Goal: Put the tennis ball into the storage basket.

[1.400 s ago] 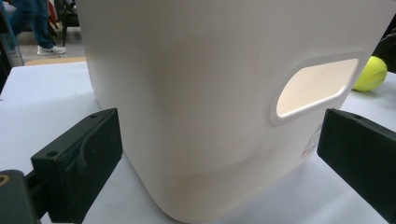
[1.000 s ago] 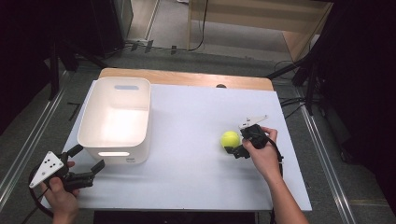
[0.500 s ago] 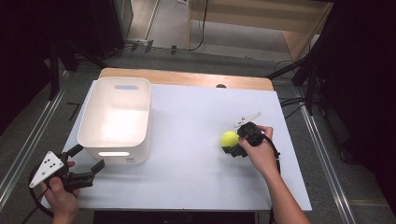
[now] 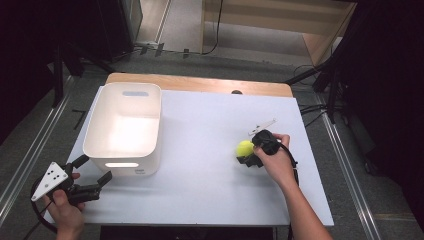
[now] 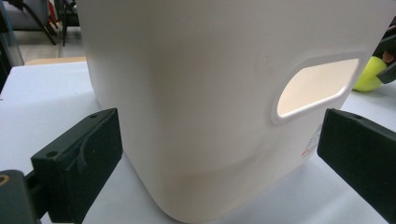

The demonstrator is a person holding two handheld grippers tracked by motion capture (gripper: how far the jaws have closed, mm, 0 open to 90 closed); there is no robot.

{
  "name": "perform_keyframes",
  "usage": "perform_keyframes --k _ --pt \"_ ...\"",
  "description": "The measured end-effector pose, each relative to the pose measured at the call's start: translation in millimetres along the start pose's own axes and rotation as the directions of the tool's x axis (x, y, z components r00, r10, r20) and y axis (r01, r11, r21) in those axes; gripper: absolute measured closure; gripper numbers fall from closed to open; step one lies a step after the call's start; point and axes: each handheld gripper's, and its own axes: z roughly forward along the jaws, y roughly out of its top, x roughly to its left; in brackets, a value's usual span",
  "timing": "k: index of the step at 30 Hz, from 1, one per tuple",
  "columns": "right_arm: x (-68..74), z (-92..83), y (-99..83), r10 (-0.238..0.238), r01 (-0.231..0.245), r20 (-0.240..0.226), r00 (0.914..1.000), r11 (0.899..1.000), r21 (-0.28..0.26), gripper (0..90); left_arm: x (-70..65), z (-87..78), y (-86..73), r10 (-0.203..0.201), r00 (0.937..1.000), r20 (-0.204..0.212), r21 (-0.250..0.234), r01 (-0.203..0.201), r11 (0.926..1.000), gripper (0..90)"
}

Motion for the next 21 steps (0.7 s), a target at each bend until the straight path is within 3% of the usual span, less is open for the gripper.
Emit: perform_keyframes --k 21 --pt "-2.5 6.5 0.4 0.005 -0.005 0.011 0.9999 1.0 0.014 7.4 0.0 -0.2 0.1 0.001 1.0 0.001 0.001 -0.001 1.0 0.2"
